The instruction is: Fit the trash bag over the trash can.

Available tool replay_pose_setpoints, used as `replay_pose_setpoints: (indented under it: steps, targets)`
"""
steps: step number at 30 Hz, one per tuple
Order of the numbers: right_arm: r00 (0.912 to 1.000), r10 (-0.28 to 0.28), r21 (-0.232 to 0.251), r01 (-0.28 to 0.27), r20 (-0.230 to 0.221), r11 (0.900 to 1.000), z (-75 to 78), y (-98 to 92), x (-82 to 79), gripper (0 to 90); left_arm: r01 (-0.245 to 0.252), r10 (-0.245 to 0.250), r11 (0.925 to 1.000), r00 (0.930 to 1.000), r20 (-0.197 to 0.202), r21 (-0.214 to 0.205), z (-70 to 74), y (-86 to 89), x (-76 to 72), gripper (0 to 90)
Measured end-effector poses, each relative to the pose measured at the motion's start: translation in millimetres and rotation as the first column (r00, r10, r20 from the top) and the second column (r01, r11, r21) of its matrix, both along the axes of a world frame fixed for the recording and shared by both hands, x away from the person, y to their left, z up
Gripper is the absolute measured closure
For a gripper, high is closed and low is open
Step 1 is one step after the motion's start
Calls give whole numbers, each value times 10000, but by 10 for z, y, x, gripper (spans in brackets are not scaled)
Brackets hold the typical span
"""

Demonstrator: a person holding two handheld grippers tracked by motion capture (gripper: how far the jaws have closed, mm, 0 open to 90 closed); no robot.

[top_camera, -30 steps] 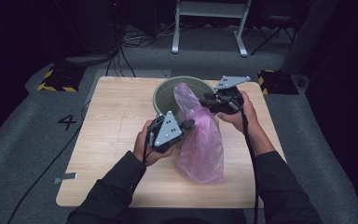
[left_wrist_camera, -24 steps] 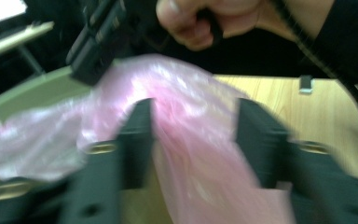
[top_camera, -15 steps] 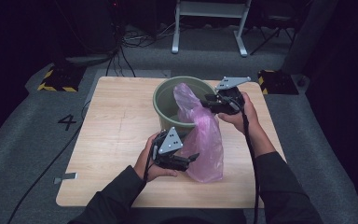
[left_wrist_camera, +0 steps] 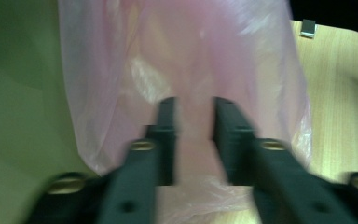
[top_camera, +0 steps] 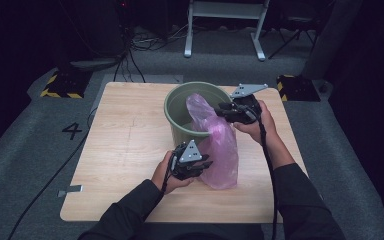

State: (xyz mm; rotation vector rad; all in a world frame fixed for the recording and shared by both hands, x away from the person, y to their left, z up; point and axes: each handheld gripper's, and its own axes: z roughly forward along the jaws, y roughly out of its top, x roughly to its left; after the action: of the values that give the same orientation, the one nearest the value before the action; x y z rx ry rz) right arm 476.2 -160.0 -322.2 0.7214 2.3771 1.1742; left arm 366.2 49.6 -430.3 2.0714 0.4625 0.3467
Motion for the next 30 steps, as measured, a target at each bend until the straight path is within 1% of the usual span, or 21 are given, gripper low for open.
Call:
replay_pose_setpoints:
  steps: [1,2,3,5,6,7,10,11,12,13,14,17,20,21,23,24,25,26,27,28,30]
  targets:
    - [10000,55,-67,-55,-41,10000,-7,6,4,743,82,-83,10000,9996,277,16,31,1,-42,897]
    - [10000,63,-92,-63,-33,9999,-9,8,5,748,278,-279,9996,9990,357,21,55,6,-66,898]
    - [10000,84,-87,-84,-45,9999,-10,12,3,754,338,-342,9994,9980,537,89,85,13,-93,899]
    - [9999,127,-116,-128,-35,9999,-13,17,1,755,349,-354,9994,9971,669,82,119,29,-120,899]
    - [9999,108,-162,-108,-2,9998,-16,26,-4,749,479,-474,9988,9962,730,-57,156,47,-138,899]
    - [9999,78,-121,-77,69,9999,-13,32,-14,712,530,-512,9984,9947,892,-177,230,77,-176,900]
    - [9999,104,-22,-104,93,9999,1,28,-29,685,674,-648,9974,9936,921,-252,281,87,-193,900]
    - [9999,63,22,-64,151,10000,13,21,-40,664,688,-656,9971,9939,886,-332,294,87,-198,900]
    - [9997,28,97,-30,224,9999,29,8,-54,662,622,-577,9965,9953,781,-562,300,83,-203,873]
    - [9996,13,185,-18,283,9998,55,-19,-78,655,515,-465,9957,9968,643,-776,307,70,-208,583]
    - [9996,13,185,-18,283,9998,55,-19,-78,655,521,-474,9944,9975,525,-915,317,61,-213,583]
    - [9996,17,-9,-16,295,10000,50,-32,-87,658,-145,220,9915,9981,571,-1296,364,20,-244,294]
    - [9996,58,-159,-54,266,9999,24,-26,-86,658,-43,66,9839,9999,120,-1789,423,4,-206,252]
    - [9996,32,-155,-27,287,9999,18,-25,-86,659,-140,144,9831,9999,7,-1827,439,-14,-188,243]
    - [9997,37,-77,-35,255,10000,7,-27,-84,659,-391,383,9844,9992,-80,-1717,457,-65,-158,259]
    - [9996,32,-82,-30,266,10000,3,-28,-86,658,-647,646,9865,9979,-55,-1504,456,-102,-143,274]
    - [9996,37,-19,-36,298,10000,-3,-29,-93,658,-975,984,9867,9951,4,-1298,450,-136,-129,358]
    - [9996,37,-19,-36,298,10000,-3,-29,-93,658,-1195,1210,9858,9926,56,-1179,440,-162,-114,358]
    - [9994,91,22,-91,347,10000,-1,-29,-106,653,-1417,1441,9841,9895,148,-1070,431,-182,-103,483]
    - [9994,91,22,-91,347,10000,-1,-29,-106,653,-1653,1684,9814,9854,244,-974,425,-196,-97,483]
    - [9991,163,66,-166,383,9998,6,-32,-124,647,-1744,1792,9800,9829,436,-960,426,-201,-91,620]
